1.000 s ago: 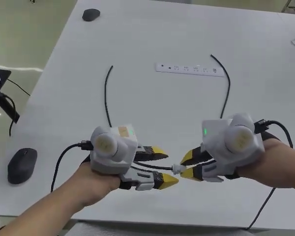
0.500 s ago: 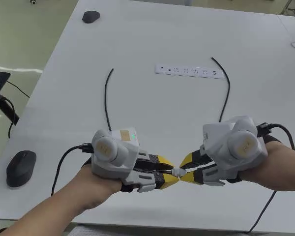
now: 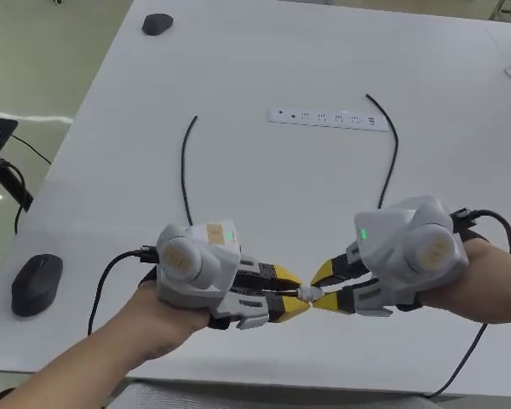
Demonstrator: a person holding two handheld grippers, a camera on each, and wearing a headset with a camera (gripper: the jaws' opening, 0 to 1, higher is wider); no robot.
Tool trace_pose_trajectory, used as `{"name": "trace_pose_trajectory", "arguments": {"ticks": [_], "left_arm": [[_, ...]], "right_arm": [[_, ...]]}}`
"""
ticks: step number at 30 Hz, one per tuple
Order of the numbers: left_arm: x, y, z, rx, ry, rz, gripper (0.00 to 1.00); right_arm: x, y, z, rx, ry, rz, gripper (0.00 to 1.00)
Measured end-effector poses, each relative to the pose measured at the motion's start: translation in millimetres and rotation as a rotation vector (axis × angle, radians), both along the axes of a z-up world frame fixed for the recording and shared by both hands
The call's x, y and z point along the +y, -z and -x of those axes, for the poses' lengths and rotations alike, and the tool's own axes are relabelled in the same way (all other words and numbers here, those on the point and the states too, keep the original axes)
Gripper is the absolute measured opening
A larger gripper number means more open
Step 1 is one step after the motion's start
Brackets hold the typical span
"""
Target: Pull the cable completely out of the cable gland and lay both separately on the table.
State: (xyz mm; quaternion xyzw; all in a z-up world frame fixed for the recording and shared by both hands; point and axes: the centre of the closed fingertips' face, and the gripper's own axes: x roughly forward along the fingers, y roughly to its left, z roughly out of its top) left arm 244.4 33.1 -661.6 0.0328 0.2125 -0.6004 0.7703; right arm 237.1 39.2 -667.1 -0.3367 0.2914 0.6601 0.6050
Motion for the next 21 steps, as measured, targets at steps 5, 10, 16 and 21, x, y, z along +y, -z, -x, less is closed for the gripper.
{"name": "trace_pose_trajectory", "arguments": {"ticks": [5, 10, 16, 21], "left_arm": [[-1.0, -1.7, -0.5, 0.019, -0.012, 0.010, 0.15], [-1.0, -4.2, 0.3, 0.034, -0.009, 0.007, 0.15], [0.3, -5.5, 0.4, 0.019, -0.014, -0.003, 0.15], [1.1, -10.5, -2.1, 0.023, -0.029, 0.013, 0.15]], "right_arm": [[-1.8, -2.1, -1.5, 0.022, 0.010, -0.036, 0.08], [-3.0, -5.5, -3.1, 0.088, 0.044, -0.080, 0.10], [-3.7, -16.7, -8.8, 0.253, 0.132, -0.187, 0.15], [-6.8, -23.1, -10.5, 0.494, 0.208, -0.281, 0.15]]}}
